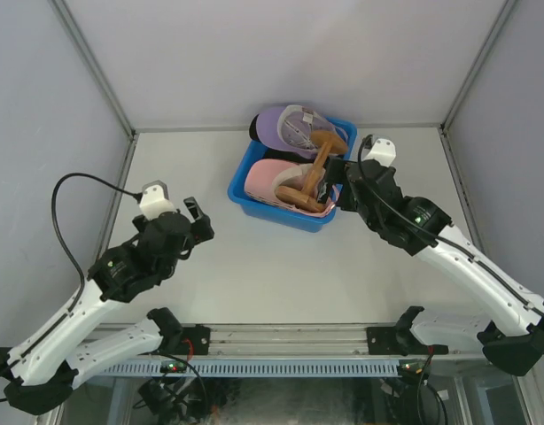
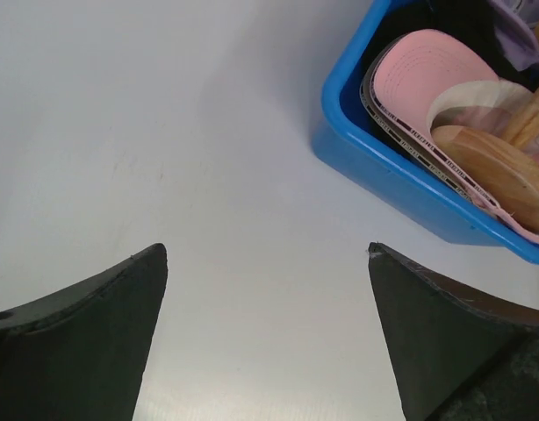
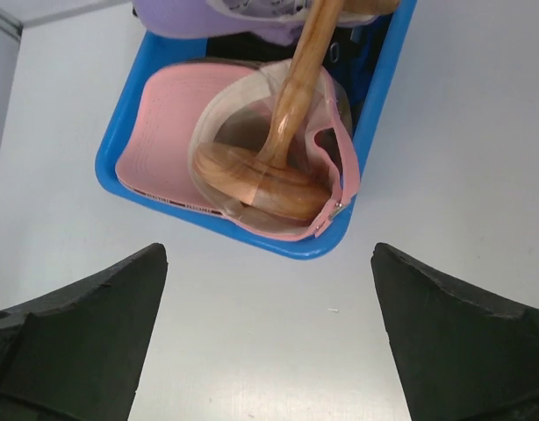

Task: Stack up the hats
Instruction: Pick up the hat stand from the bin.

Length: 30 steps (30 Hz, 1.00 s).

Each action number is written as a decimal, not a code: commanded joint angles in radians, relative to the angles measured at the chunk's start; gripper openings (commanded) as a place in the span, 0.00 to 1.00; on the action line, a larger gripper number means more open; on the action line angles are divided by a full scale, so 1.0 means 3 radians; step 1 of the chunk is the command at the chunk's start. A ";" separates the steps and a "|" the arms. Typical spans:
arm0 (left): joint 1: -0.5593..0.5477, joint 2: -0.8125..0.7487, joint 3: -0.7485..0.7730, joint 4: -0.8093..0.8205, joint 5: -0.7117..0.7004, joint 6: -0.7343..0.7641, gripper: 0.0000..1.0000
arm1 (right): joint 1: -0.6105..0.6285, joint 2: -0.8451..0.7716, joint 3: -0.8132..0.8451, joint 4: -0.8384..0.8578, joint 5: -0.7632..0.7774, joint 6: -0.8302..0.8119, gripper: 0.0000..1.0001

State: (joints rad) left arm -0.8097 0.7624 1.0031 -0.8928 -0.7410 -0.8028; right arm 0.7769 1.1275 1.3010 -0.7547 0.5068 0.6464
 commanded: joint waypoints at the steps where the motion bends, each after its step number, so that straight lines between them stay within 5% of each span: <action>1: -0.0021 -0.0190 0.0061 0.0005 -0.0109 -0.0088 1.00 | -0.0116 0.0101 0.0209 0.0176 0.0096 0.0091 1.00; 10: -0.0026 -0.0034 -0.0028 0.0218 -0.0152 -0.0003 0.90 | -0.1083 0.0883 0.0489 0.0807 -0.1006 0.0059 0.86; 17: -0.0026 0.0290 0.0175 0.0371 -0.0070 0.0094 0.89 | -0.1238 0.1816 0.0952 0.0922 -0.1196 0.0002 0.81; 30: -0.0032 0.0330 0.0188 0.0658 -0.0091 0.0289 0.89 | -0.1273 0.2599 0.1261 0.1142 -0.1213 0.0098 0.71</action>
State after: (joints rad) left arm -0.8143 0.8791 1.0096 -0.7609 -0.7498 -0.7547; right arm 0.3840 1.8812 1.6264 -0.4805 0.1429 0.6624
